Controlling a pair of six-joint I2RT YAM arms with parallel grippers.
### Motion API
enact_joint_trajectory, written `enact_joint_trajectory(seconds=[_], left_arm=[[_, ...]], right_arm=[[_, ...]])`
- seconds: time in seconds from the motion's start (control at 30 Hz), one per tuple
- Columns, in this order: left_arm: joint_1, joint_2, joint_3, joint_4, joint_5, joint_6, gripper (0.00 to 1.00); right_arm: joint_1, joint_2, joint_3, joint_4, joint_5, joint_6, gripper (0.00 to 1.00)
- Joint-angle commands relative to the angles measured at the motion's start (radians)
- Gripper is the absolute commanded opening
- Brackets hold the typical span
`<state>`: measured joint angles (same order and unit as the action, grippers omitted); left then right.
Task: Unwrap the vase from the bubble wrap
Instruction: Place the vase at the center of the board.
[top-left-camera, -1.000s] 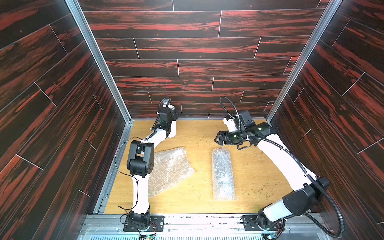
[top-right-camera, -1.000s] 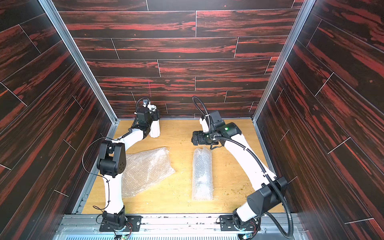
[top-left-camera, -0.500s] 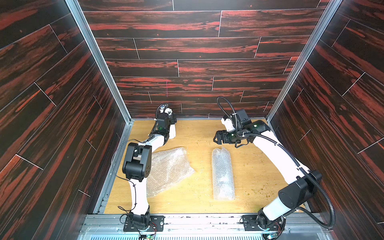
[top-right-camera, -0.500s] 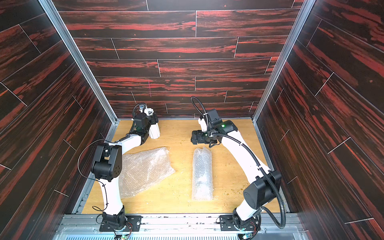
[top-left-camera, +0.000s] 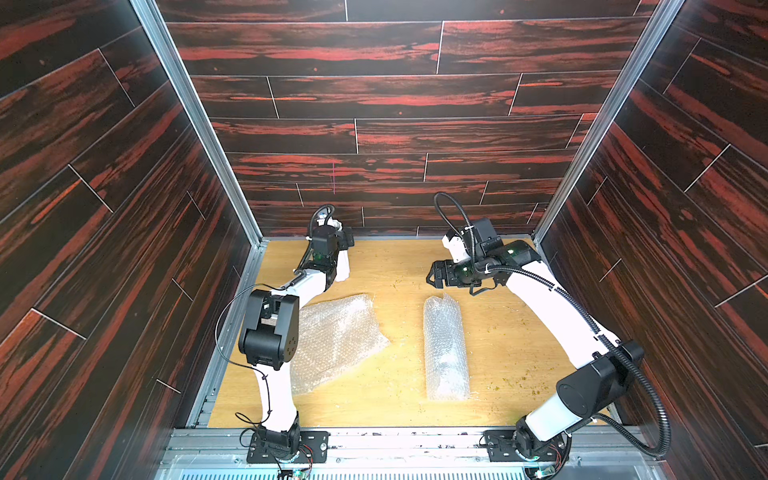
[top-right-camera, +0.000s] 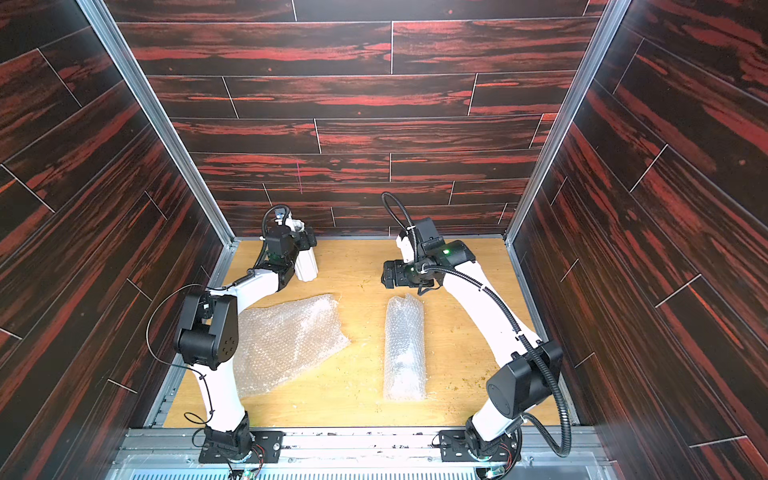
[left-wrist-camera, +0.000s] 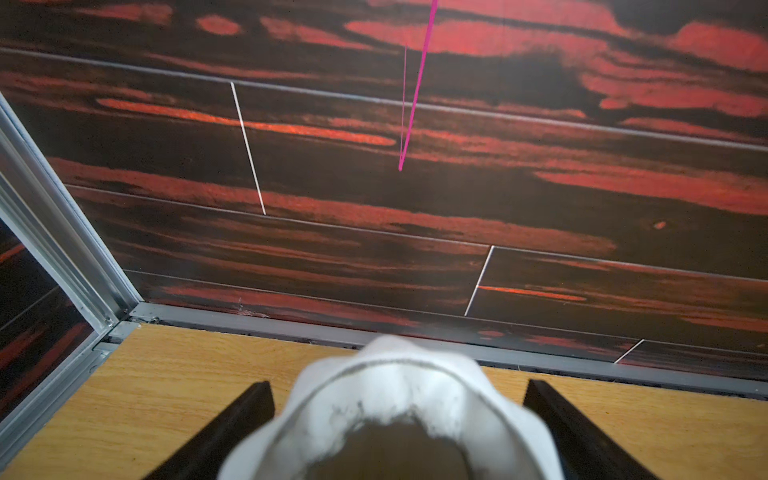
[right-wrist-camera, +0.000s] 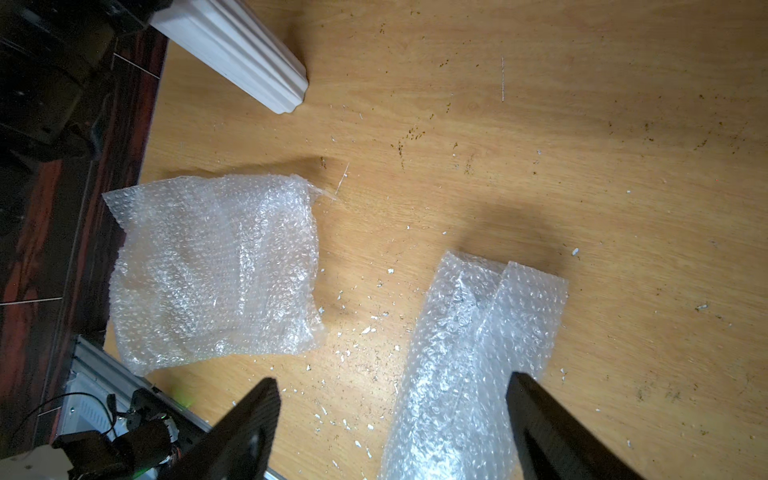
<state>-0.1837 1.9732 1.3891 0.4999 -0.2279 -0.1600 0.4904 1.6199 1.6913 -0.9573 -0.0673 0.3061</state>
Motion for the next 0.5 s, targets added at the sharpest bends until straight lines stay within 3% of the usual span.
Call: enact_joint_trajectory(seconds=[0.0,0.23,0.47], left_arm=[[-0.001,-0.072,-0.022,0.003,-0.010,-0.005,0.98],[0.000,-0.126,-0.081,0.014,-0.046,-0.014,1.00],[-0.001,-0.389,-0.233,-0.143,-0.057,-0.013,1.00]], right_arm=[[-0.004,-0.007,0.031,-0.018,0.011,0.002,0.89],[-0.004,-0.017,0.041,-0.039,0.017,-0.004,0.89],[-0.008,-0.072,0.000,-0.055,0.033,0.008,0.89]])
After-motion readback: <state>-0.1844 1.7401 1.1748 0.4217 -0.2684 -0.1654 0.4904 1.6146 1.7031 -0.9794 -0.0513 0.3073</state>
